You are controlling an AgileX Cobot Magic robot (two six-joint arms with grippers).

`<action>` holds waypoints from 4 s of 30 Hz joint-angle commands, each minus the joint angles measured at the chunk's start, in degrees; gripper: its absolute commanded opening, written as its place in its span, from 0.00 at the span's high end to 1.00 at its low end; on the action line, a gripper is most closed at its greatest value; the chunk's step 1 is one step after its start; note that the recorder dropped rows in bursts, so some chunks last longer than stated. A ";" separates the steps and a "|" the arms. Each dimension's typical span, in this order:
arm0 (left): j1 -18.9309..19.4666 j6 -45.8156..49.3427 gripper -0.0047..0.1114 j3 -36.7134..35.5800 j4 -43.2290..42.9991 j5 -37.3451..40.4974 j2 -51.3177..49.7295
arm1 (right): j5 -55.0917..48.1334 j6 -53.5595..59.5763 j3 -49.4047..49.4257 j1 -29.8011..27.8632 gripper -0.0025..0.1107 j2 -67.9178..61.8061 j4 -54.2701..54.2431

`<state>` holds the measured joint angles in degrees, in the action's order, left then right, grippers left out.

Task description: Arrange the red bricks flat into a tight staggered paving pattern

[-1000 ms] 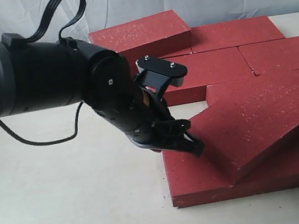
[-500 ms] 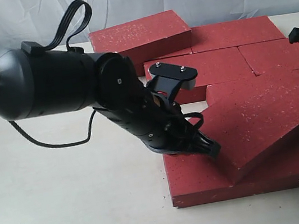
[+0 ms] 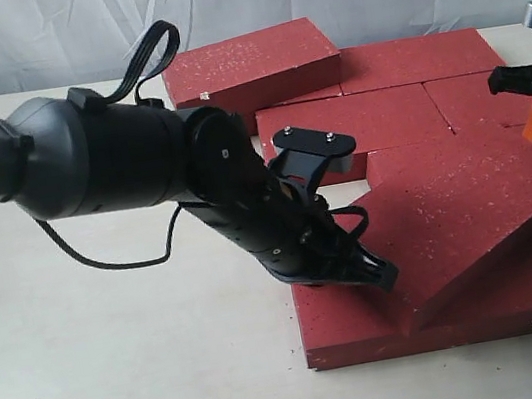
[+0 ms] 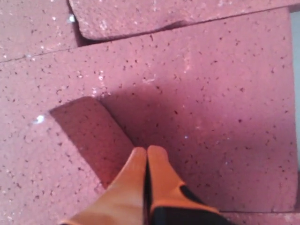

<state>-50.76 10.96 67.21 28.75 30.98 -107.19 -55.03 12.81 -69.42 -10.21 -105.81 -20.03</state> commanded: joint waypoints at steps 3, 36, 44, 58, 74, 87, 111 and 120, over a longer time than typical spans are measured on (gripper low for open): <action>0.01 0.38 0.96 0.91 -1.37 0.97 1.16 | -1.09 2.99 0.08 2.85 0.98 -0.25 -3.23; 21.24 0.38 0.96 1.12 -7.10 11.62 7.55 | 1.77 6.68 -0.02 23.94 0.98 8.02 -8.11; 27.04 0.38 0.96 1.12 -8.05 11.62 7.55 | 6.07 6.68 -0.92 30.38 0.98 6.38 -9.34; 36.97 0.52 0.96 0.74 -11.25 11.62 7.55 | 4.11 6.68 -14.83 36.01 0.98 -4.32 -14.77; 42.96 0.61 0.96 -7.08 -14.68 5.19 7.45 | 3.96 6.58 -22.32 38.95 0.98 -16.09 -16.97; 43.21 0.41 0.96 -10.05 -20.80 1.37 1.07 | 6.28 5.74 -22.32 38.95 0.98 -20.48 -14.88; 43.21 -3.27 0.96 -10.05 -29.19 -2.59 0.59 | 5.11 -11.22 -22.32 38.85 0.98 -14.84 8.92; 43.21 -2.85 0.96 -10.05 -24.38 -2.59 0.59 | 6.79 -12.81 -22.32 38.25 0.98 -12.47 11.98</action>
<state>-6.90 8.08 57.45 2.67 29.00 -106.43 -48.63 0.00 -91.39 28.57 -119.00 -9.45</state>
